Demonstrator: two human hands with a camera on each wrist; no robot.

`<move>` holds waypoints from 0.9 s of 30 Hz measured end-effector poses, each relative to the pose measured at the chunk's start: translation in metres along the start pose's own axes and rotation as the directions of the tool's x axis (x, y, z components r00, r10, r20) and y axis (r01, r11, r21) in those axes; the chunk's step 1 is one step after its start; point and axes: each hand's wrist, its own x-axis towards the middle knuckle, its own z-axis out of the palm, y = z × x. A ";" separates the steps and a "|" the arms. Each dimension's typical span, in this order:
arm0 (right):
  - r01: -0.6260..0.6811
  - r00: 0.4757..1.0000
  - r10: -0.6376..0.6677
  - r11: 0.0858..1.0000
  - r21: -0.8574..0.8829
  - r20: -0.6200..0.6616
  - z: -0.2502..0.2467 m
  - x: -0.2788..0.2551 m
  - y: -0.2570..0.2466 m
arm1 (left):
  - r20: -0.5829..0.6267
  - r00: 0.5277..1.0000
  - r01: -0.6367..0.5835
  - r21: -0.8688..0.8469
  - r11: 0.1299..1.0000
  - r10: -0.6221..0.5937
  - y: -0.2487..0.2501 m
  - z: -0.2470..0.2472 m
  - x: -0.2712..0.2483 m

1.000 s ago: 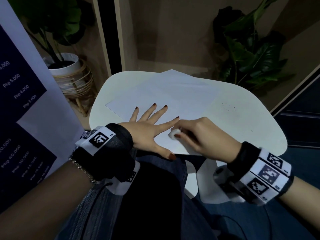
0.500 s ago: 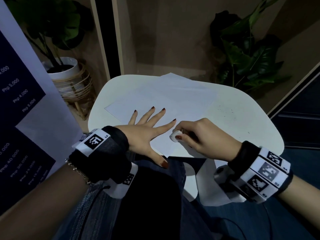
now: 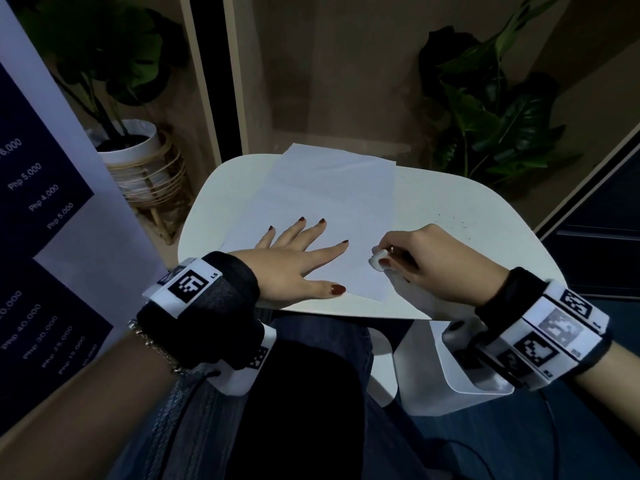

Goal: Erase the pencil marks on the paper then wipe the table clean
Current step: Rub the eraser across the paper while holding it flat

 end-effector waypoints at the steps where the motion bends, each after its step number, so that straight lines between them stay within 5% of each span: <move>1: -0.008 1.000 0.008 0.999 -0.034 0.024 -0.003 0.000 0.002 | -0.001 1.000 0.007 -0.004 1.000 -0.007 -0.001 -0.001 -0.001; 6: 0.009 0.994 0.005 0.992 -0.129 0.110 -0.015 -0.004 0.002 | -0.031 0.999 0.017 -0.014 1.000 -0.017 0.000 0.001 0.001; 10: 0.145 0.986 -0.140 0.988 -0.051 0.085 -0.020 -0.004 -0.019 | 0.001 1.000 0.013 -0.035 0.999 -0.013 -0.002 0.002 0.001; 19: 0.363 0.891 -0.333 0.931 -0.044 0.310 -0.004 0.031 -0.043 | -0.003 1.000 0.026 -0.063 0.998 -0.026 -0.001 0.005 0.001; 27: 0.318 0.864 -0.228 0.938 -0.135 0.449 -0.031 -0.008 -0.009 | 0.004 1.000 0.027 -0.031 0.999 -0.026 -0.004 0.006 0.003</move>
